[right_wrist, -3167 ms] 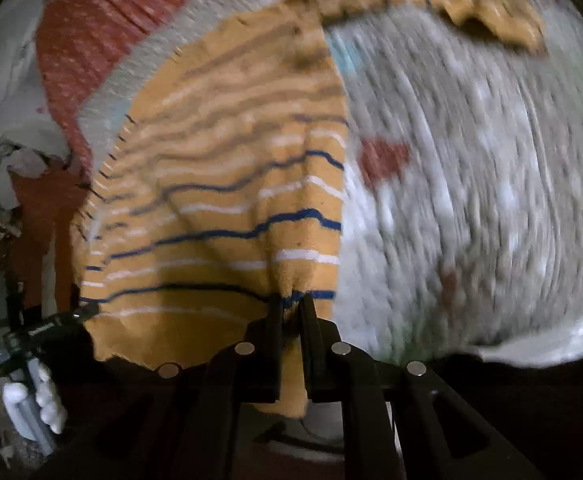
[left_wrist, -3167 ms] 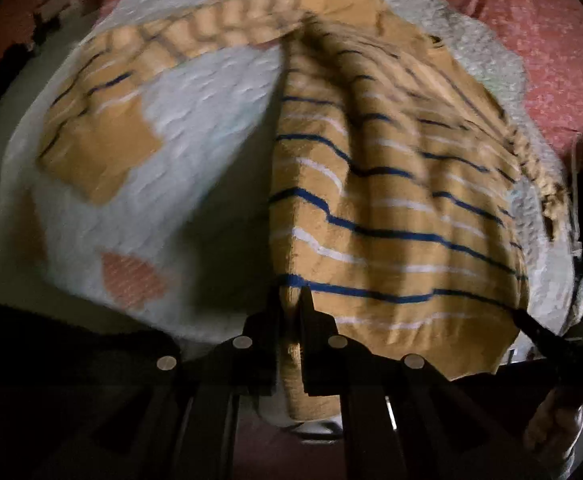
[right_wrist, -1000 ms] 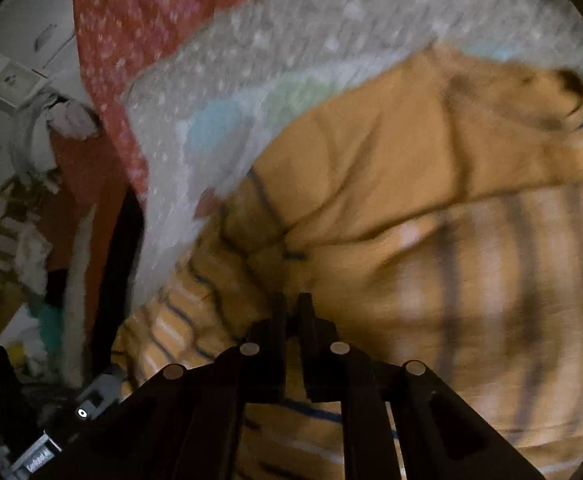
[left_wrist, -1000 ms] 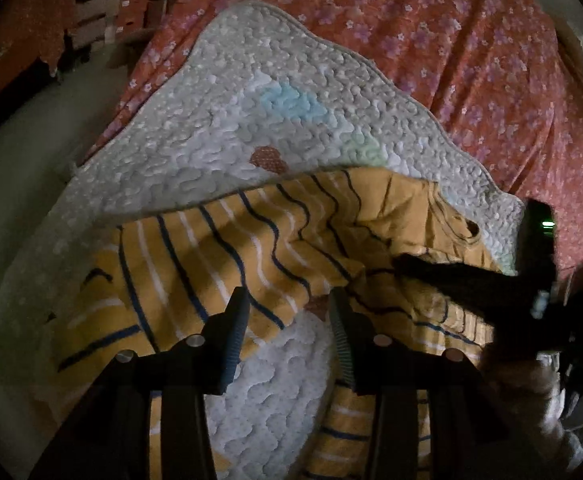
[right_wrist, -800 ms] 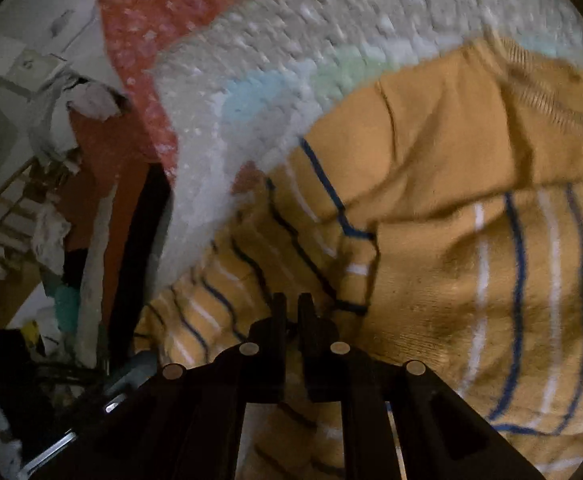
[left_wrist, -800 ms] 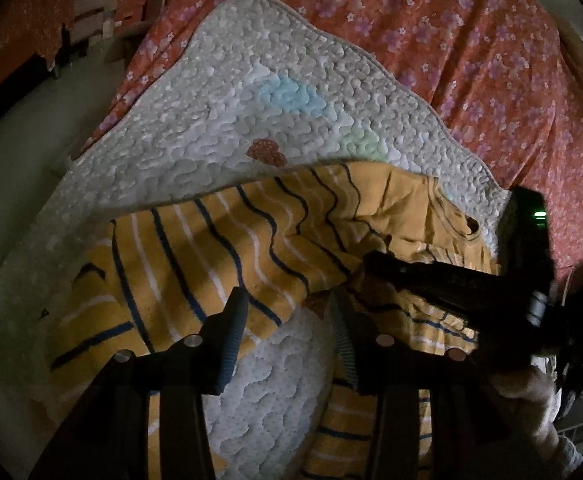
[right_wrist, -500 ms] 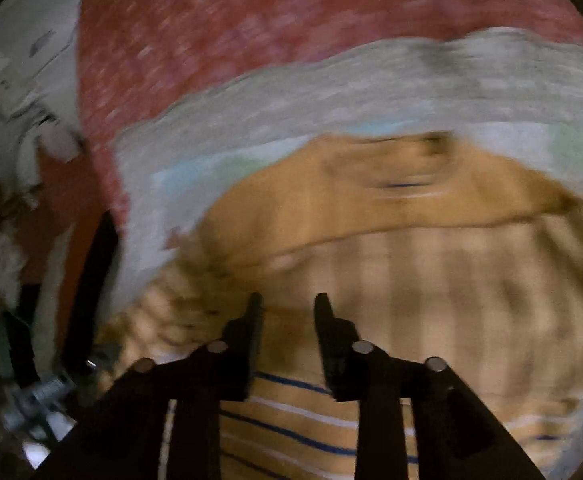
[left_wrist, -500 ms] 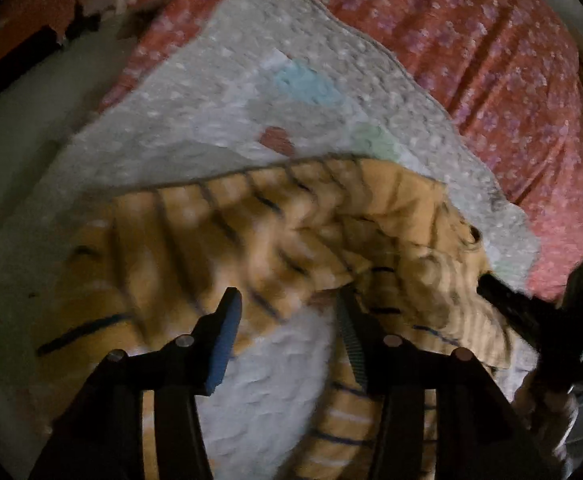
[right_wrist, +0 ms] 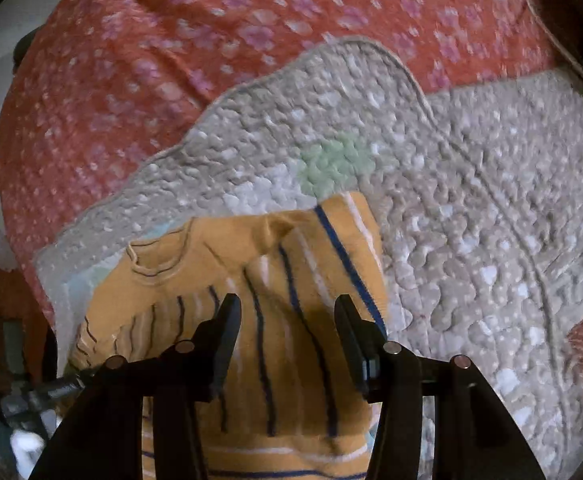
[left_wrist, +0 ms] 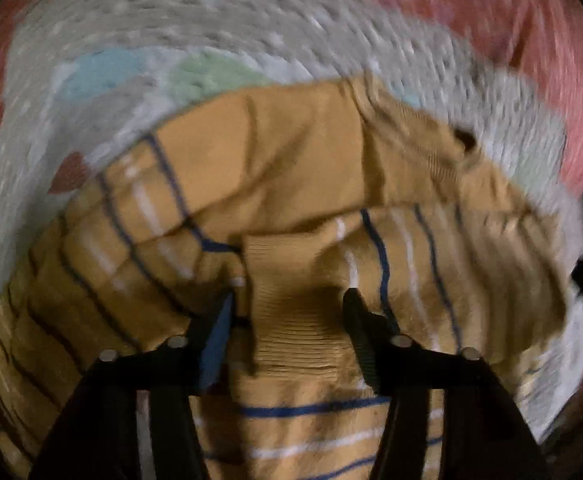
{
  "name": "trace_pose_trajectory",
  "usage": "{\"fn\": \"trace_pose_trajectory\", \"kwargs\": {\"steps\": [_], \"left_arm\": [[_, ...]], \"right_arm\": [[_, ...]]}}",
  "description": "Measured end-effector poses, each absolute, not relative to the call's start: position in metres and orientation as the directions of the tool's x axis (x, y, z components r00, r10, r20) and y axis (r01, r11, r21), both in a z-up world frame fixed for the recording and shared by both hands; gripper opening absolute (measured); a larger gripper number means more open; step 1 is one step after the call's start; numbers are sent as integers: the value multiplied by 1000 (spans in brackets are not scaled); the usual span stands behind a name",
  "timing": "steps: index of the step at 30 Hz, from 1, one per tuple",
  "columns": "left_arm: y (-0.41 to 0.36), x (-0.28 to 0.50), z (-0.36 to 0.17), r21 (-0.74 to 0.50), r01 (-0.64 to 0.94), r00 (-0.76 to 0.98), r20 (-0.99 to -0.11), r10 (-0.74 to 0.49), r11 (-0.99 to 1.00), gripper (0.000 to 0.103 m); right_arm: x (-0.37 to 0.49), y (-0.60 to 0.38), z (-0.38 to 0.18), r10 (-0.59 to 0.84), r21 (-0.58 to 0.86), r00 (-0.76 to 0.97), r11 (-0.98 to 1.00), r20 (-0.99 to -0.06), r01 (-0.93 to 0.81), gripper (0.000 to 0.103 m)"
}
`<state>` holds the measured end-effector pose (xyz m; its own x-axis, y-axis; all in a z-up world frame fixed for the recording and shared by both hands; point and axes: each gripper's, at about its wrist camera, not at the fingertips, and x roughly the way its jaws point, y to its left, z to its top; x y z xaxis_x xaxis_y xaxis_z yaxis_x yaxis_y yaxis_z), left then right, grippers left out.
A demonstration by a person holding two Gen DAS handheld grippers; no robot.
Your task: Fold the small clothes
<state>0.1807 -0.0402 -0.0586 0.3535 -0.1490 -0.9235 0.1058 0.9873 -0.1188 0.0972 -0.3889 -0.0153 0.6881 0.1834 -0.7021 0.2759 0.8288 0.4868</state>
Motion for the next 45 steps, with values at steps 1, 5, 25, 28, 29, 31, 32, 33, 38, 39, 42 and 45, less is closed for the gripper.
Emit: {"fn": "trace_pose_trajectory", "kwargs": {"steps": [1, 5, 25, 28, 29, 31, 32, 33, 38, 39, 42, 45], "left_arm": [[-47, 181, -62, -74, 121, 350, -930, -112, 990, 22], [-40, 184, -42, -117, 76, 398, -907, -137, 990, 10], [-7, 198, -45, -70, -106, 434, -901, -17, 992, 5], [-8, 200, -59, -32, -113, 397, -918, 15, 993, 12], [-9, 201, -64, -5, -112, 386, -922, 39, 994, 14], [-11, 201, -64, 16, -105, 395, -917, 56, 994, 16], [-11, 199, -61, 9, -100, 400, -915, 48, 995, 16], [-8, 197, -57, -17, -96, 409, -912, 23, 995, 16], [40, 166, -11, -170, -140, 500, -862, -78, 976, 19], [55, 155, 1, -174, -161, 532, -844, -63, 972, 27], [112, 123, 29, -128, -280, 606, -793, 72, 951, 51], [174, 97, 42, -76, -419, 600, -771, 213, 905, 52]], "right_arm": [[99, -390, -17, 193, 494, 684, 825, -703, 275, 53], [112, -381, -23, 152, 425, 658, 862, -738, 277, 55], [122, -381, -45, 105, 390, 603, 846, -791, 364, 36], [125, -376, -50, 78, 345, 583, 866, -808, 363, 37], [128, -375, -57, 81, 335, 567, 871, -820, 360, 39], [131, -373, -62, 77, 313, 553, 884, -829, 346, 42], [129, -372, -57, 68, 311, 564, 885, -823, 347, 42], [128, -371, -53, 62, 313, 572, 882, -818, 351, 43], [98, -353, -7, 16, 329, 719, 896, -695, 298, 44], [92, -344, -2, 29, 328, 731, 905, -681, 270, 44], [80, -304, 13, 138, 338, 738, 932, -660, 128, 45], [69, -226, 31, 325, 325, 691, 936, -645, -137, 49]]}}
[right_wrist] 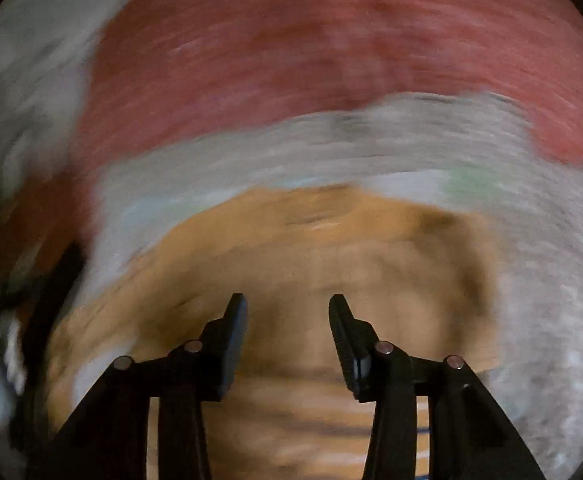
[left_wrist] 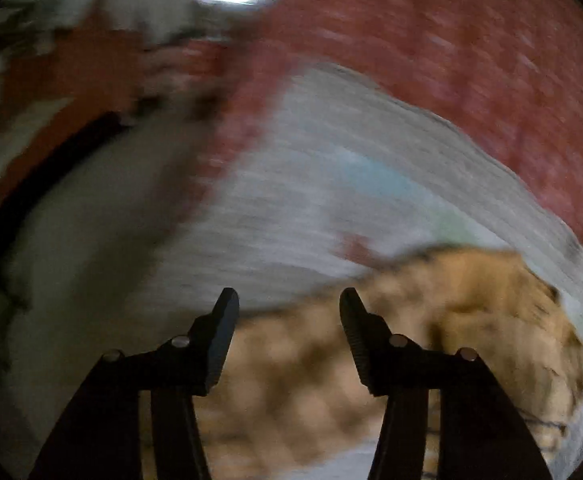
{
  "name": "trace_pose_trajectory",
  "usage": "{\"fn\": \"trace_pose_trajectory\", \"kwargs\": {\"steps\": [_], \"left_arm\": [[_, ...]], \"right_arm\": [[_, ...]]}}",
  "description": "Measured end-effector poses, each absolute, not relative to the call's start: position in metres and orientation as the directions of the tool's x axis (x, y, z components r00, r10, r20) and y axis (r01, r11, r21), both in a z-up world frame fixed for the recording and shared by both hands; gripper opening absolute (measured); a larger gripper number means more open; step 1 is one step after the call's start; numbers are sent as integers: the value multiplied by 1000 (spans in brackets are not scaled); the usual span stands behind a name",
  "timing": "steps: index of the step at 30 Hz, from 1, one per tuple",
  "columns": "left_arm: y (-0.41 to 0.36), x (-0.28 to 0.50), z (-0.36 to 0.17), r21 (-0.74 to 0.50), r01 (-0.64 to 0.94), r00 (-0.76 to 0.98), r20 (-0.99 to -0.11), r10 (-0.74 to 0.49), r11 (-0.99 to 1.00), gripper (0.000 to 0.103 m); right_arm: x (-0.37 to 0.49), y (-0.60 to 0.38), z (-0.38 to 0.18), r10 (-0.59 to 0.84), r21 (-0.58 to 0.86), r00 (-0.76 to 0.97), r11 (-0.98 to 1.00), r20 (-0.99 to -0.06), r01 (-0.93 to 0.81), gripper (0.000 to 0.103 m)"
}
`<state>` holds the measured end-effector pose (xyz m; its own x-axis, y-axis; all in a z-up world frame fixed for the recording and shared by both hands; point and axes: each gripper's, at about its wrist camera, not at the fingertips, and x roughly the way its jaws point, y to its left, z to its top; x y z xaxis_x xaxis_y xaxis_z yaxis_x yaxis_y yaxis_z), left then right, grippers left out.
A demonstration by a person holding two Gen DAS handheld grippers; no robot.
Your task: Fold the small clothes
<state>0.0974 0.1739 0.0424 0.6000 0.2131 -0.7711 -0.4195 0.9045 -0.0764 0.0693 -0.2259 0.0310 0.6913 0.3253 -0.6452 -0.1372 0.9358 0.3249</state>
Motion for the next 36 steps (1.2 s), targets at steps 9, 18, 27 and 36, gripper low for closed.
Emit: {"fn": "trace_pose_trajectory", "kwargs": {"steps": [9, 18, 27, 36], "left_arm": [[362, 11, 30, -196, -789, 469, -805, 364, 583, 51], [400, -9, 5, -320, -808, 484, -839, 247, 495, 51], [305, 45, 3, -427, -568, 589, -808, -14, 704, 51], [156, 87, -17, -479, -209, 467, -815, -343, 852, 51]], "right_arm": [[-13, 49, 16, 607, 162, 328, 612, -724, -774, 52], [-71, 132, -38, 405, -339, 514, 429, -756, -837, 5], [5, 4, 72, 233, -398, 763, 741, -603, -541, 5], [50, -167, 13, 73, -121, 639, 960, -766, -254, 45]]}}
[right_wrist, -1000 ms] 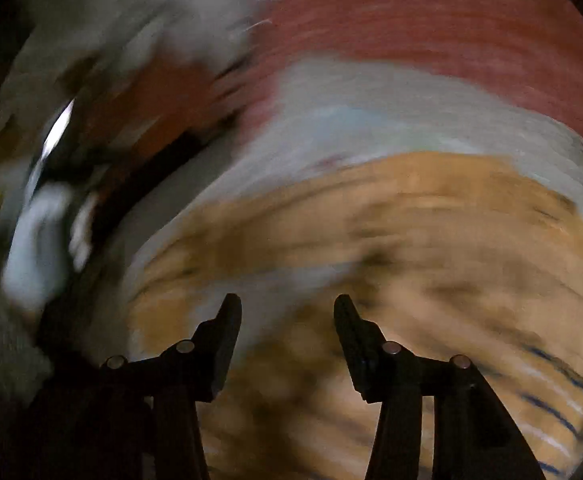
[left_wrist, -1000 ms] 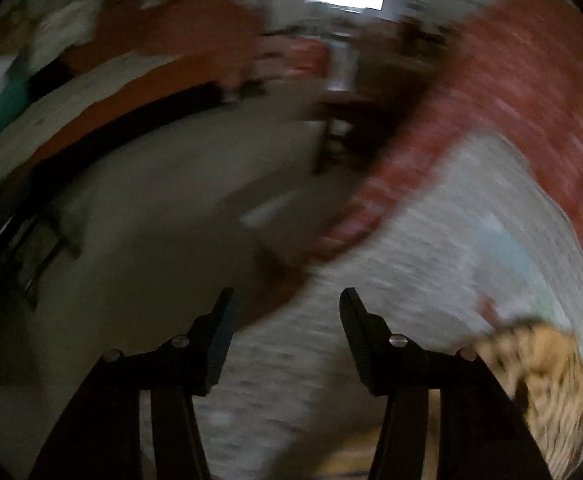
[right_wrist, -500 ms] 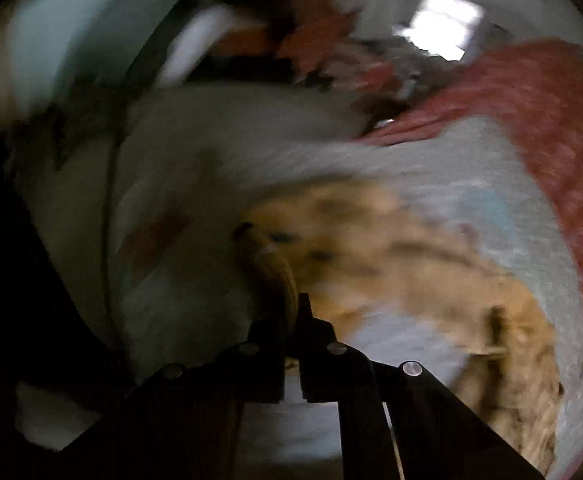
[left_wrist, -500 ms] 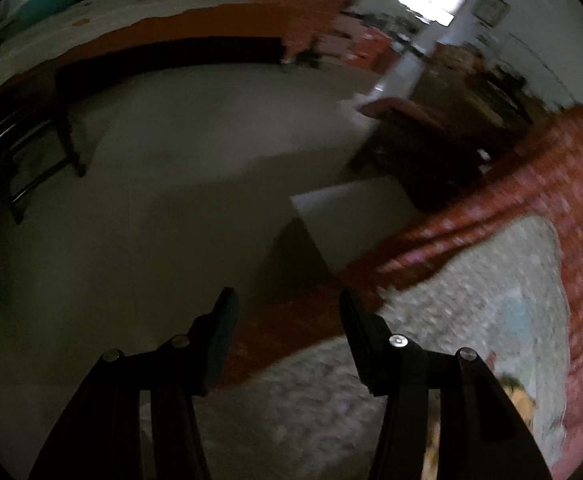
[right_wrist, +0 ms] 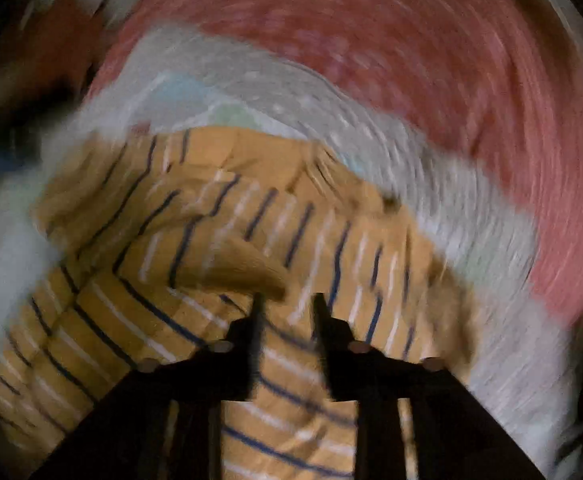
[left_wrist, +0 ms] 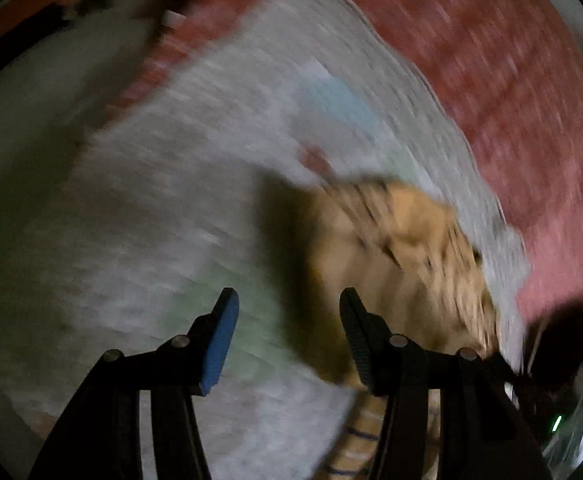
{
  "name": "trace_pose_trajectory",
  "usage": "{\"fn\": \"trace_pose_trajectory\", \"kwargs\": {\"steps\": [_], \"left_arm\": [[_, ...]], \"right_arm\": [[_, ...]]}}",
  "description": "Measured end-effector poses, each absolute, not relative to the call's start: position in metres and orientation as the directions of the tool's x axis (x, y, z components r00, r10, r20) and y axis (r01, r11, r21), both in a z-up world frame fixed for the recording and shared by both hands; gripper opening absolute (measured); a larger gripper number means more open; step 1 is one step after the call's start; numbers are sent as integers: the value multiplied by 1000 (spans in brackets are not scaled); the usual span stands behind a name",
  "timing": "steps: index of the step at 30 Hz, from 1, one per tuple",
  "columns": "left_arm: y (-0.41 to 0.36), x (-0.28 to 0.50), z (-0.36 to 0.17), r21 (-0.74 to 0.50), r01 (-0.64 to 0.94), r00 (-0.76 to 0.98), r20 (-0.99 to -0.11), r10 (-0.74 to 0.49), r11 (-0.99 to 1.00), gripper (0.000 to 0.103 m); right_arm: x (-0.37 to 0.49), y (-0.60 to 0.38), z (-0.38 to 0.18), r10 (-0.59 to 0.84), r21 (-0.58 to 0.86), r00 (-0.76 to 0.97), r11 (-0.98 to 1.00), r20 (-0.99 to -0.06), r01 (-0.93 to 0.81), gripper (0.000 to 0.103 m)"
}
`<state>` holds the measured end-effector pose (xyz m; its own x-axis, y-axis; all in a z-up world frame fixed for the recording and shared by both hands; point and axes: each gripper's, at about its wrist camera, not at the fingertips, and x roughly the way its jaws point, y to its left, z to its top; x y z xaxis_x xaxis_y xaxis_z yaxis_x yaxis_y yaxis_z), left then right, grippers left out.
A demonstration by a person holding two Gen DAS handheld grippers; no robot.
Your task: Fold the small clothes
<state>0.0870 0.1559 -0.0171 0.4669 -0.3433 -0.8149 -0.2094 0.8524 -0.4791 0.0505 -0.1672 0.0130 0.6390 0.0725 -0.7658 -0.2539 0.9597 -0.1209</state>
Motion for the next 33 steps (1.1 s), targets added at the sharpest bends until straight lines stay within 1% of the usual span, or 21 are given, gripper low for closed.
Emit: {"fn": "trace_pose_trajectory", "kwargs": {"steps": [1, 2, 3, 5, 7, 9, 11, 12, 13, 14, 16, 17, 19, 20, 21, 22, 23, 26, 28, 30, 33], "left_arm": [[149, 87, -19, -482, -189, 443, -819, -364, 856, 51], [134, 89, -27, -493, -169, 400, -825, -398, 853, 51], [128, 89, -32, -499, -167, 378, -829, -412, 850, 51], [112, 91, -51, -535, -188, 293, -831, -473, 824, 54], [107, 93, -53, -543, -193, 305, -825, -476, 817, 65], [108, 100, -54, -582, -202, 314, -800, -511, 788, 72], [113, 104, -59, -624, -250, 331, -774, -540, 741, 72], [113, 106, -60, -625, -260, 337, -773, -538, 736, 62], [111, 108, -60, -614, -265, 340, -781, -524, 743, 26], [105, 111, -61, -602, -259, 321, -791, -521, 755, 11], [99, 112, -60, -594, -263, 320, -797, -512, 760, 10], [93, 111, -56, -571, -248, 329, -809, -487, 782, 10], [87, 110, -48, -550, -227, 348, -817, -461, 804, 10], [83, 109, -42, -539, -211, 362, -818, -447, 816, 10], [81, 108, -38, -530, -203, 369, -820, -437, 823, 10], [81, 107, -37, -526, -199, 371, -822, -433, 827, 10], [79, 106, -35, -520, -196, 373, -824, -427, 831, 10], [78, 107, -32, -523, -200, 382, -820, -426, 828, 10], [76, 108, -24, -541, -191, 405, -804, -436, 819, 10], [64, 114, -8, -565, -151, 449, -770, -452, 811, 10], [31, 123, 7, -578, -74, 470, -739, -482, 813, 10]], "right_arm": [[48, -183, 10, 143, -3, 628, 974, -765, -225, 59], [48, -201, 9, 212, 118, 621, 975, -754, -189, 61], [49, -217, 6, 276, 232, 611, 961, -742, -153, 62], [54, -232, -4, 375, 390, 582, 915, -722, -106, 63], [65, -247, -19, 453, 523, 561, 851, -693, -40, 63], [72, -254, -30, 519, 622, 546, 783, -658, 5, 64], [84, -253, -41, 568, 682, 522, 730, -636, 37, 64], [89, -253, -44, 574, 690, 518, 722, -634, 44, 64], [97, -250, -48, 588, 708, 518, 705, -621, 47, 66], [101, -249, -49, 599, 721, 521, 691, -609, 48, 66], [108, -245, -49, 650, 775, 516, 631, -558, 43, 67], [109, -244, -49, 675, 799, 511, 601, -533, 40, 67], [116, -240, -51, 699, 818, 498, 573, -513, 38, 66], [120, -234, -51, 698, 807, 484, 590, -527, 27, 66], [123, -227, -52, 678, 772, 465, 636, -569, 18, 52], [124, -221, -53, 662, 743, 448, 669, -601, 8, 21], [123, -218, -54, 664, 735, 431, 678, -612, 0, 16], [121, -214, -32, 630, 695, 466, 718, -622, -44, 13], [118, -218, -2, 590, 647, 530, 757, -609, -99, 13], [114, -229, 33, 517, 565, 624, 813, -586, -144, 13], [108, -250, 56, 391, 447, 707, 887, -589, -117, 13]]}}
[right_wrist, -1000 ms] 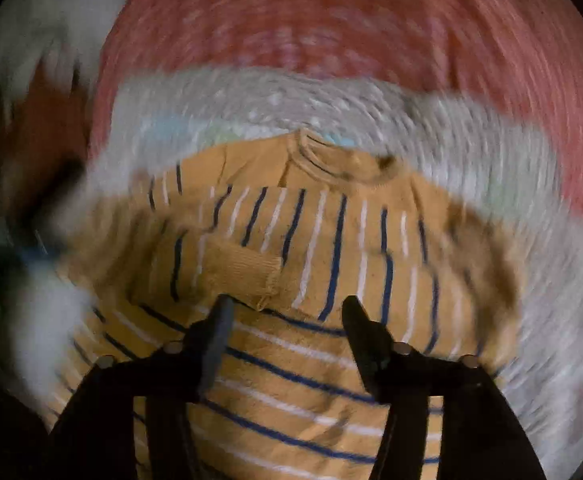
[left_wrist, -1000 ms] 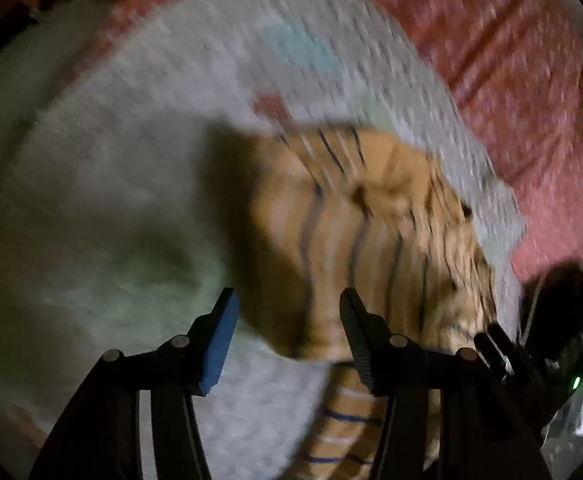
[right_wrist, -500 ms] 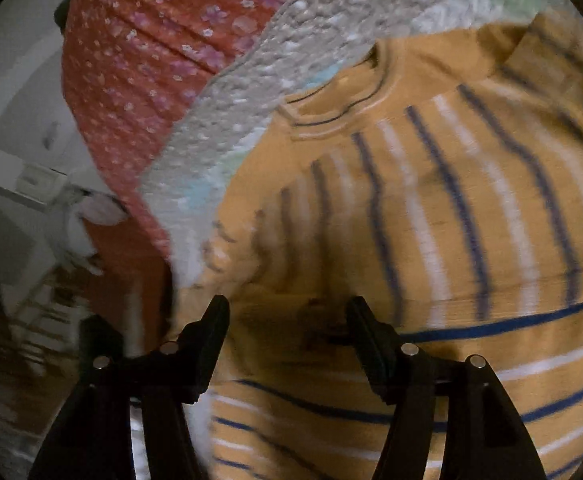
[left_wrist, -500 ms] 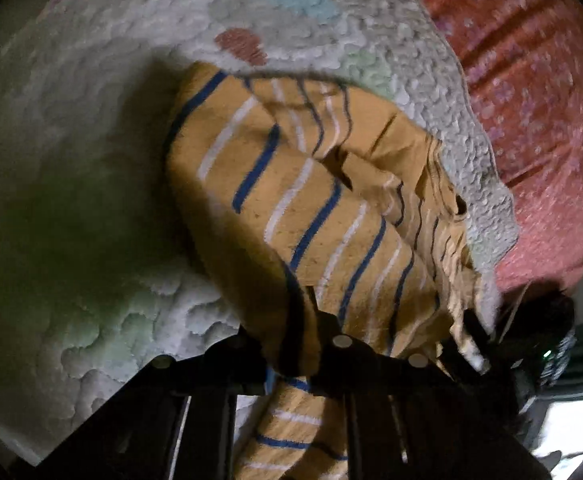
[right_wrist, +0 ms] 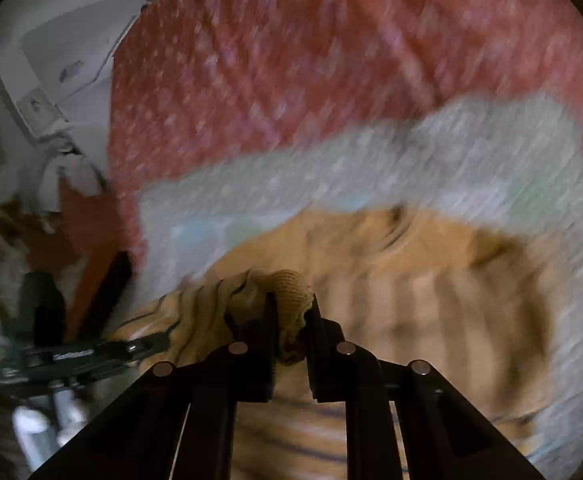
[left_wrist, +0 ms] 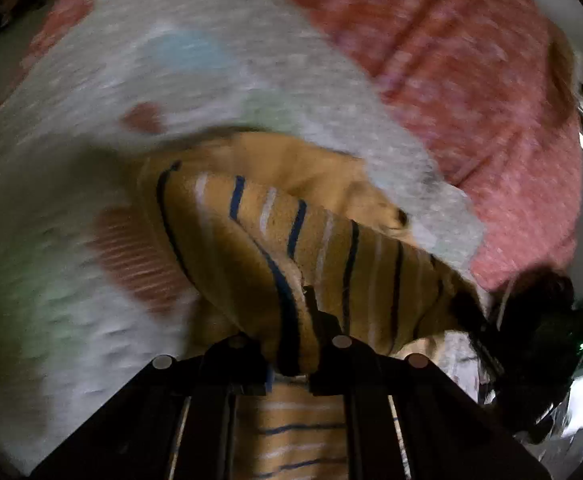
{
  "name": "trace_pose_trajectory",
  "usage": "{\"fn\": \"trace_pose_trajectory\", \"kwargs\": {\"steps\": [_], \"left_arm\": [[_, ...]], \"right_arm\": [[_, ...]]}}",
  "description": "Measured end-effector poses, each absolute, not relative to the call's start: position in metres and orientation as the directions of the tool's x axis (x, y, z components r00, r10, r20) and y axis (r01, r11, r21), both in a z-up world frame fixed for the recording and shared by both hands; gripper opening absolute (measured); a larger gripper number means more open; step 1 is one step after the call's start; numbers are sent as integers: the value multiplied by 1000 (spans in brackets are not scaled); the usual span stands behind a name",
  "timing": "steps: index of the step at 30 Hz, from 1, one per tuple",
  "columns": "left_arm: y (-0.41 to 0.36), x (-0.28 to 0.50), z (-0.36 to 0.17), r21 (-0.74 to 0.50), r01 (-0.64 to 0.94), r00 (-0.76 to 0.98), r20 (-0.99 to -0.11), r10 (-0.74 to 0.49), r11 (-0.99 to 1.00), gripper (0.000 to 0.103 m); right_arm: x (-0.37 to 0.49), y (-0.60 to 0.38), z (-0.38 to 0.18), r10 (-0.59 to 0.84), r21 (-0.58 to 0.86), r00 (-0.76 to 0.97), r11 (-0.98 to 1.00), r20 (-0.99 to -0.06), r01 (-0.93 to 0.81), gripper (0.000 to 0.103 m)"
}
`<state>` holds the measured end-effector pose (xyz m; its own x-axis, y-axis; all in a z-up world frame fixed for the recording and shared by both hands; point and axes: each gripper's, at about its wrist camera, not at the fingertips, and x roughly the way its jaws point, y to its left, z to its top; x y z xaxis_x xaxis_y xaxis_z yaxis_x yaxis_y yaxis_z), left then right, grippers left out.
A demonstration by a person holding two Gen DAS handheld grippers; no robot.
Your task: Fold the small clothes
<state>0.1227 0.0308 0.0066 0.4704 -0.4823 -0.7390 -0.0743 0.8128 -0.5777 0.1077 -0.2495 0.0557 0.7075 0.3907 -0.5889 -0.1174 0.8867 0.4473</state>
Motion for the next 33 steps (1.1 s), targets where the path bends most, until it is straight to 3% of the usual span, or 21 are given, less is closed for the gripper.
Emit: {"fn": "trace_pose_trajectory", "kwargs": {"steps": [2, 4, 6, 8, 10, 12, 17, 20, 23, 24, 26, 28, 29, 30, 31, 32, 33], "left_arm": [[-2, 132, 5, -569, -22, 436, -745, -505, 822, 12], [-26, 139, -7, -568, -9, 372, -766, -524, 823, 21], [-41, 144, -18, -590, 4, 297, -771, -564, 808, 21], [-35, 143, -17, -602, 18, 285, -762, -582, 798, 25], [-22, 140, -11, -614, 20, 309, -746, -589, 789, 38], [4, 137, -4, -602, -25, 380, -744, -550, 798, 49], [52, 146, -25, -539, -219, 415, -806, -422, 814, 51], [37, 153, -43, -475, -214, 352, -853, -386, 854, 52], [9, 156, -55, -368, -165, 293, -904, -311, 915, 52], [0, 156, -58, -353, -139, 278, -911, -305, 925, 37], [-8, 158, -52, -339, -106, 293, -909, -296, 935, 27], [-5, 157, -43, -359, -96, 319, -894, -313, 928, 21], [-1, 157, -40, -377, -103, 330, -886, -326, 920, 21], [6, 156, -37, -404, -114, 346, -873, -344, 908, 19], [12, 155, -34, -420, -126, 363, -863, -352, 899, 18], [19, 154, -30, -426, -141, 385, -855, -347, 893, 17], [24, 153, -26, -423, -153, 408, -850, -333, 893, 17]], "right_arm": [[108, -272, 53, 288, 373, 729, 926, -621, -48, 13], [115, -288, 38, 177, 279, 717, 960, -675, 26, 13], [122, -317, 4, 49, 179, 626, 973, -778, 146, 17], [120, -346, -15, 43, 212, 570, 949, -821, 235, 22], [113, -365, -13, 76, 278, 588, 925, -805, 260, 23], [109, -374, 1, 25, 250, 624, 928, -781, 275, 25], [102, -380, 8, 69, 327, 669, 906, -740, 268, 32], [101, -379, 5, 172, 436, 700, 873, -693, 217, 32], [106, -371, -4, 170, 424, 672, 875, -721, 233, 32], [107, -369, -6, 153, 407, 665, 880, -731, 244, 32], [109, -368, -12, 138, 392, 654, 883, -744, 259, 36], [112, -364, -16, 136, 379, 641, 889, -755, 258, 55], [112, -361, -18, 138, 370, 635, 895, -760, 248, 56], [113, -355, -21, 141, 352, 620, 907, -772, 232, 53], [113, -350, -23, 136, 334, 613, 916, -778, 221, 34], [114, -346, -24, 119, 307, 606, 927, -787, 216, 22], [115, -342, -25, 98, 271, 594, 939, -798, 210, 19]]}}
